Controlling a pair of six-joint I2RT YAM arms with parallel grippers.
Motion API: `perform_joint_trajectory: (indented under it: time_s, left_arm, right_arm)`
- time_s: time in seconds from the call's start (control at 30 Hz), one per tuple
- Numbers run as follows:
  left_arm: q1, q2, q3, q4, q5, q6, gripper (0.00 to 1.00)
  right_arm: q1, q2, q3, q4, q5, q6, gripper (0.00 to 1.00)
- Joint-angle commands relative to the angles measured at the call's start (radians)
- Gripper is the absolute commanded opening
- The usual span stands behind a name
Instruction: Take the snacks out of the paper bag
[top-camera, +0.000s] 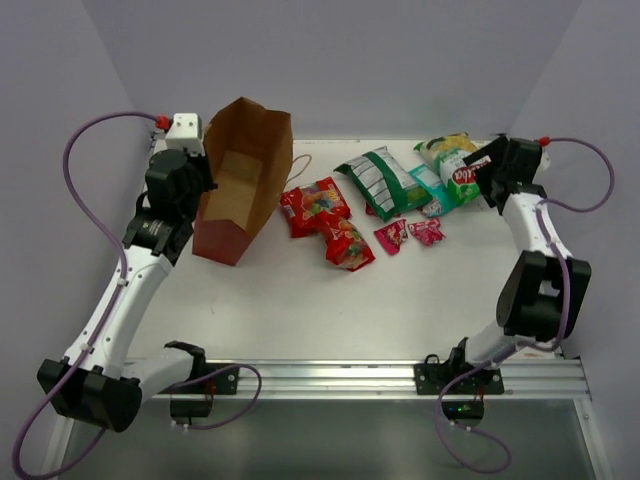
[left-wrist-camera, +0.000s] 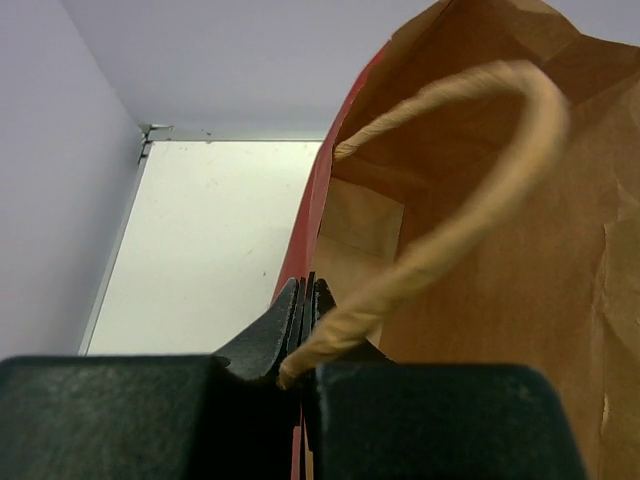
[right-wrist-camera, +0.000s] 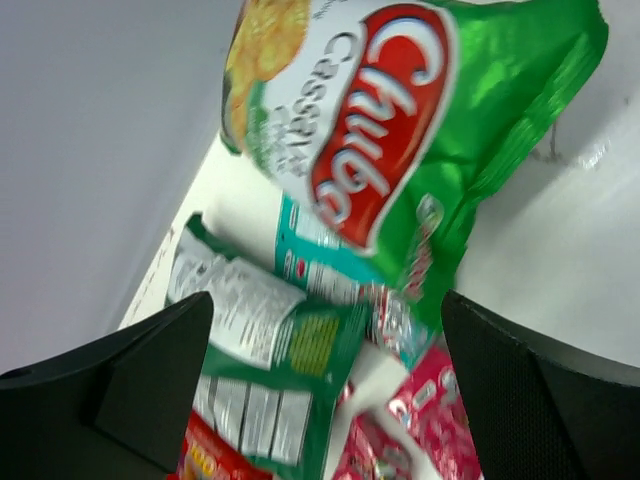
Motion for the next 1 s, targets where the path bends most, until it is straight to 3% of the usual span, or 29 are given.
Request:
perform_joint_trajectory:
  time_s: [0.0, 0.3, 0.5, 0.7, 0.77, 0.8, 0.9, 0.97]
  left_arm:
    - [0.051, 0.039, 0.092, 0.0, -0.005, -0.07, 0.0]
    - [0.232, 0.218, 0.21, 0.011, 0.179, -0.147, 0.0]
    - [0.327, 0.323, 0.226, 0.04, 0.34, -0.216, 0.0]
    - [0.377, 0.399, 0.244, 0.028, 0.388, -0.191, 0.02]
    - [0.383, 0.41, 0.262, 0.002, 0.382, -0.176, 0.23]
    - [0.384, 0.409, 0.267, -0.012, 0.381, -0.173, 0.44]
    - [0.387, 0.389, 0.272, -0.035, 0.359, -0.161, 0.72]
    - [0.387, 0.367, 0.284, -0.052, 0.351, -0.153, 0.82]
  right_arm:
    - [0.034, -0.208, -0.104, -0.059, 0.007, -0.025, 0.99]
    - [0.18, -0.642, -0.357, -0.092, -0.091, -0.079, 0.99]
    - [0.203, -0.792, -0.416, -0.119, -0.218, -0.136, 0.99]
    - [0.205, -0.871, -0.46, -0.12, -0.264, -0.177, 0.99]
    - [0.205, -0.866, -0.459, -0.125, -0.272, -0.19, 0.99]
    - [0.206, -0.865, -0.453, -0.128, -0.28, -0.193, 0.99]
    - [0.209, -0.858, -0.428, -0.14, -0.287, -0.21, 0.99]
    - [0.214, -0.858, -0.416, -0.152, -0.28, -0.22, 0.99]
